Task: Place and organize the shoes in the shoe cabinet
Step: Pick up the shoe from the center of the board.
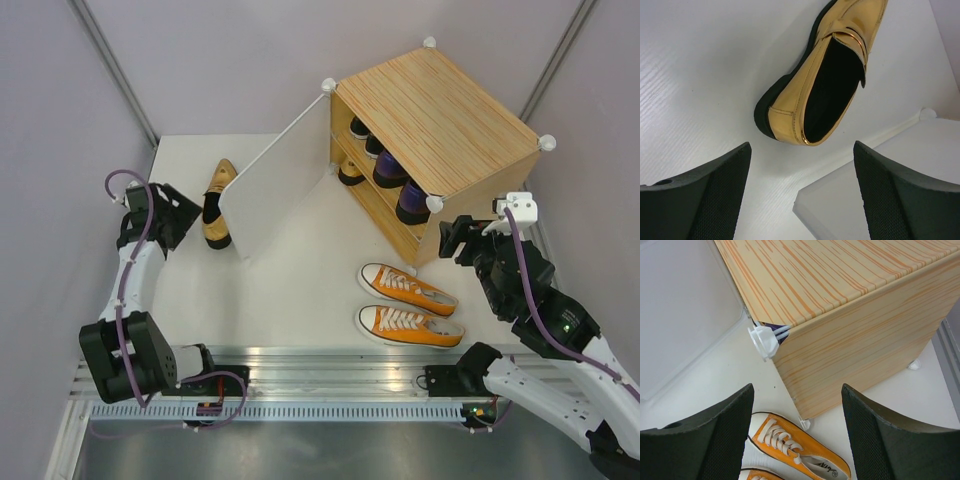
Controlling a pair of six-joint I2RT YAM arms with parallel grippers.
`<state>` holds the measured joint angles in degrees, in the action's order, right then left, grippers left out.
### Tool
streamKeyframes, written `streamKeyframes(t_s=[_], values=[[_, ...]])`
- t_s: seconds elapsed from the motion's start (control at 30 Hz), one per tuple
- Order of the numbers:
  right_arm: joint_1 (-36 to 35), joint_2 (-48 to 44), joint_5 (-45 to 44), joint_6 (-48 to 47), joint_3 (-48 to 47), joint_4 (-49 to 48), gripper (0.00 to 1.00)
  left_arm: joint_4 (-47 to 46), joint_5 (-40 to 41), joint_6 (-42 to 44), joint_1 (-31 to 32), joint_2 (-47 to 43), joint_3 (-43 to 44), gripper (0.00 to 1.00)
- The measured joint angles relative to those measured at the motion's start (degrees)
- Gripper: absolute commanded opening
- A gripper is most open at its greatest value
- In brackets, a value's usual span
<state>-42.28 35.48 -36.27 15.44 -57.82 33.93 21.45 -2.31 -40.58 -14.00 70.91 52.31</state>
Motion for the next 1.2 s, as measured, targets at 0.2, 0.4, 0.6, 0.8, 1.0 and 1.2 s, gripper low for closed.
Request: streamKeyframes(t_s=[0.2, 0.4, 0.6, 0.8, 1.0, 1.2], values=[[0.0, -1.33, -0.94, 0.44, 1.36, -0.04, 0.75, -2.64, -1.97, -2.71, 0.0, 5.55, 0.0, 0.83], [0.0, -1.57, -1.16, 0.46, 1.84, -0.07, 0.75, -4.63, -2.34, -4.09, 1.38, 10.23, 0.11, 0.82], [0.0, -2.25, -1.68, 0.46, 1.99, -0.07, 0.75, -4.83, -2.29, -4.15, 4.5, 19.23, 2.1, 0.82], [0.0, -3.41, -2.12, 0.44, 2.21, -0.07, 0.75, -4.39, -0.79, -4.96, 4.35, 19.45, -0.33, 0.81], [0.0, -3.91, -2.12, 0.46, 2.64, -0.09, 0.75, -5.68, -1.77, -5.73, 4.5, 17.7, -2.82, 0.69], [0.0, -5.11, -2.1, 0.48, 3.19, -0.04, 0.75, -8.28, -3.65, -6.08, 4.02, 15.91, -4.94, 0.15]])
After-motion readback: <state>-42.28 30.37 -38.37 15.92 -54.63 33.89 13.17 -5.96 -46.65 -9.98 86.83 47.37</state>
